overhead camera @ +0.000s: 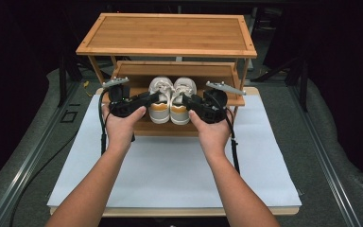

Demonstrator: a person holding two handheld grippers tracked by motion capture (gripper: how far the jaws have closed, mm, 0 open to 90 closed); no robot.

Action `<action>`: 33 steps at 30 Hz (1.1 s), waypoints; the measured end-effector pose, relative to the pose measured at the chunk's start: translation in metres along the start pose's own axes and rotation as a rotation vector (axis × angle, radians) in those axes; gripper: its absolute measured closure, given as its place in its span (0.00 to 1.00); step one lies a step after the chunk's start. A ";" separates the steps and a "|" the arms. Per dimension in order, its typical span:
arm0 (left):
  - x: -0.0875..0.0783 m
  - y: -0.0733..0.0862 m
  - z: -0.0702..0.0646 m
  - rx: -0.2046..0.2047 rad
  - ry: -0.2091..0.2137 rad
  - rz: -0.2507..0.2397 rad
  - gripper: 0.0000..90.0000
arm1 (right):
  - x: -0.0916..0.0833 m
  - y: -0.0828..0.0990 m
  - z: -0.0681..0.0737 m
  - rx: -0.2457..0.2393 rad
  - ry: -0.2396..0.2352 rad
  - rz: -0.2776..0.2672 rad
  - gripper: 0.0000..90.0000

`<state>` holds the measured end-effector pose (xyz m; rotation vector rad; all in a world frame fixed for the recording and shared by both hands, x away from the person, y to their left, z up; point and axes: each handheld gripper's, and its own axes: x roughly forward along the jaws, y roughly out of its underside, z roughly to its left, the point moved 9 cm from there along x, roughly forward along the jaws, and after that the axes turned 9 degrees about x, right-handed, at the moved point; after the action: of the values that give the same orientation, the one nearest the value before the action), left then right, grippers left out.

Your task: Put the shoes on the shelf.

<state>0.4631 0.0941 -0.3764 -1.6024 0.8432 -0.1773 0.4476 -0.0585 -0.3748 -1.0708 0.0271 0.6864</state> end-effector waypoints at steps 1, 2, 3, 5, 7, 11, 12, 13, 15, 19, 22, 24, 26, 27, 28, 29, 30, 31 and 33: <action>0.002 -0.001 0.002 -0.005 0.002 0.000 0.64 | 0.002 -0.001 -0.001 0.003 -0.001 0.002 0.68; 0.004 -0.002 0.004 -0.013 0.007 0.000 0.64 | 0.004 -0.002 -0.002 0.006 0.008 0.014 0.68; 0.005 -0.003 0.005 -0.016 0.006 -0.003 0.64 | 0.006 -0.004 -0.002 0.009 0.000 0.009 0.68; 0.008 -0.004 0.008 -0.015 0.005 -0.002 0.64 | 0.011 -0.007 -0.003 0.007 0.001 -0.005 0.68; 0.011 -0.005 0.010 -0.021 0.006 -0.007 0.64 | 0.014 -0.008 -0.004 0.003 0.002 0.002 0.68; 0.014 -0.008 0.015 -0.038 0.013 -0.008 0.64 | 0.020 -0.012 -0.007 0.029 -0.017 -0.003 0.68; 0.015 -0.009 0.015 -0.037 0.014 -0.009 0.64 | 0.021 -0.013 -0.008 0.035 -0.017 -0.005 0.68; 0.016 -0.009 0.016 -0.037 0.012 -0.006 0.64 | 0.022 -0.013 -0.009 0.035 -0.017 -0.002 0.68; 0.017 -0.009 0.018 -0.032 0.008 -0.001 0.64 | 0.025 -0.013 -0.009 0.037 -0.022 -0.002 0.68; 0.022 -0.008 0.021 -0.032 0.006 0.008 0.64 | 0.030 -0.014 -0.011 0.032 -0.010 0.003 0.68; 0.024 -0.008 0.024 -0.040 0.005 0.012 0.64 | 0.033 -0.014 -0.012 0.029 -0.007 0.011 0.68; 0.026 -0.008 0.025 -0.039 0.003 0.017 0.64 | 0.035 -0.015 -0.013 0.032 -0.008 0.016 0.68; 0.028 -0.007 0.026 -0.046 -0.001 0.016 0.64 | 0.038 -0.015 -0.015 0.040 -0.007 0.020 0.68; 0.030 -0.007 0.027 -0.047 0.002 0.020 0.64 | 0.039 -0.016 -0.015 0.038 -0.003 0.019 0.68; 0.031 -0.006 0.027 -0.056 0.006 0.023 0.64 | 0.040 -0.016 -0.016 0.033 0.001 0.022 0.68; 0.033 -0.006 0.028 -0.059 0.010 0.023 0.64 | 0.040 -0.016 -0.017 0.031 0.011 0.026 0.68; 0.034 -0.006 0.028 -0.068 0.015 0.022 0.64 | 0.041 -0.017 -0.018 0.033 0.009 0.025 0.68; 0.035 -0.007 0.029 -0.069 0.018 0.020 0.64 | 0.042 -0.017 -0.019 0.036 0.009 0.024 0.68; 0.036 -0.007 0.031 -0.081 0.023 0.024 0.64 | 0.042 -0.018 -0.021 0.048 0.006 0.025 0.68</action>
<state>0.5093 0.0964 -0.3897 -1.6680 0.8965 -0.1464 0.4972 -0.0594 -0.3849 -1.0281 0.0623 0.7017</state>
